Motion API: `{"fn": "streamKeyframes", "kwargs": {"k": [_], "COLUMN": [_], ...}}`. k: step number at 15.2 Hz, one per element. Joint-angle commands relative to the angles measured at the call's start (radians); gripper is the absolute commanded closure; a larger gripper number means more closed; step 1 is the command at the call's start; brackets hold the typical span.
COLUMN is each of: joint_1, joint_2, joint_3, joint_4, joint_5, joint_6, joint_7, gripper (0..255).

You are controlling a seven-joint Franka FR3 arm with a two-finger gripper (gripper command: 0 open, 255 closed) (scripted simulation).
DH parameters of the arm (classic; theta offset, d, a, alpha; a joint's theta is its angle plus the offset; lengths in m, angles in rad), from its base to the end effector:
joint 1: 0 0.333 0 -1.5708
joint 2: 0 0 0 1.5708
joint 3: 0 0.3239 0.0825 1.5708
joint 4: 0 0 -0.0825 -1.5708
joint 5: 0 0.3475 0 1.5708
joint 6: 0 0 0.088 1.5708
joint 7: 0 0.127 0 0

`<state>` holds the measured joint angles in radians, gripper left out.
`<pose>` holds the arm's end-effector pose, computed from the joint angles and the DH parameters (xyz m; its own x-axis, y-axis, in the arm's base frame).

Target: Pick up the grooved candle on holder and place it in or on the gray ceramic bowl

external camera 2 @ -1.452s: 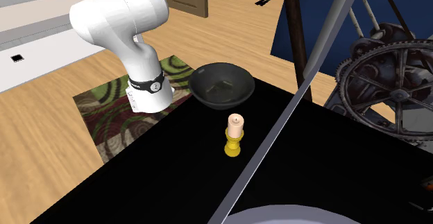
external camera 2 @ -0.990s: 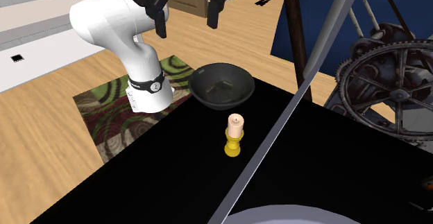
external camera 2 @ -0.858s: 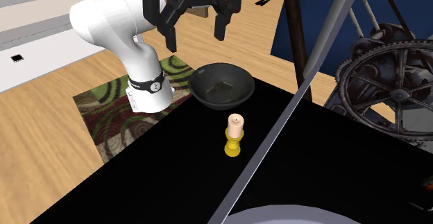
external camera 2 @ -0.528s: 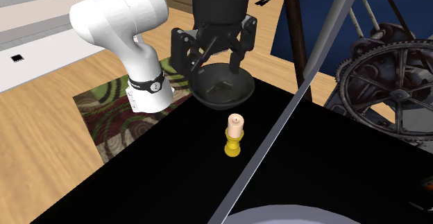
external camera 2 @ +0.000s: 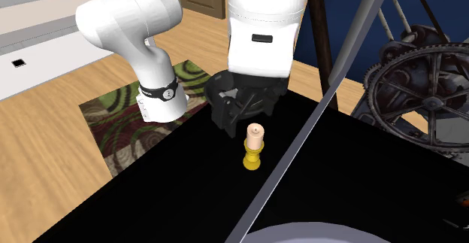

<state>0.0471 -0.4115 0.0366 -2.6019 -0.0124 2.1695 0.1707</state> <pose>0.3610 0.0295 0.3993 0.9964 -0.0832 -0.0168 -0.0827 -0.9962 0.0280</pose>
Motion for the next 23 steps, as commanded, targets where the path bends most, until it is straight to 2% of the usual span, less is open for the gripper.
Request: {"fn": "streamKeyframes", "kwargs": {"k": [1, 5, 13, 14, 23], "joint_1": [0.000, -0.001, -0.001, -0.001, -0.001], "joint_2": [0.026, 0.066, 0.066, 0.066, 0.066], "joint_3": [0.001, 0.001, 0.001, 0.001, 0.001], "joint_4": [-0.013, -0.047, -0.047, -0.047, -0.047], "joint_5": [0.000, -0.002, -0.002, -0.002, -0.002], "joint_6": [0.041, 0.114, 0.114, 0.114, 0.114], "joint_7": [0.001, 0.003, 0.003, 0.003, 0.003], "gripper": [0, 0, 0, 255, 255]}}
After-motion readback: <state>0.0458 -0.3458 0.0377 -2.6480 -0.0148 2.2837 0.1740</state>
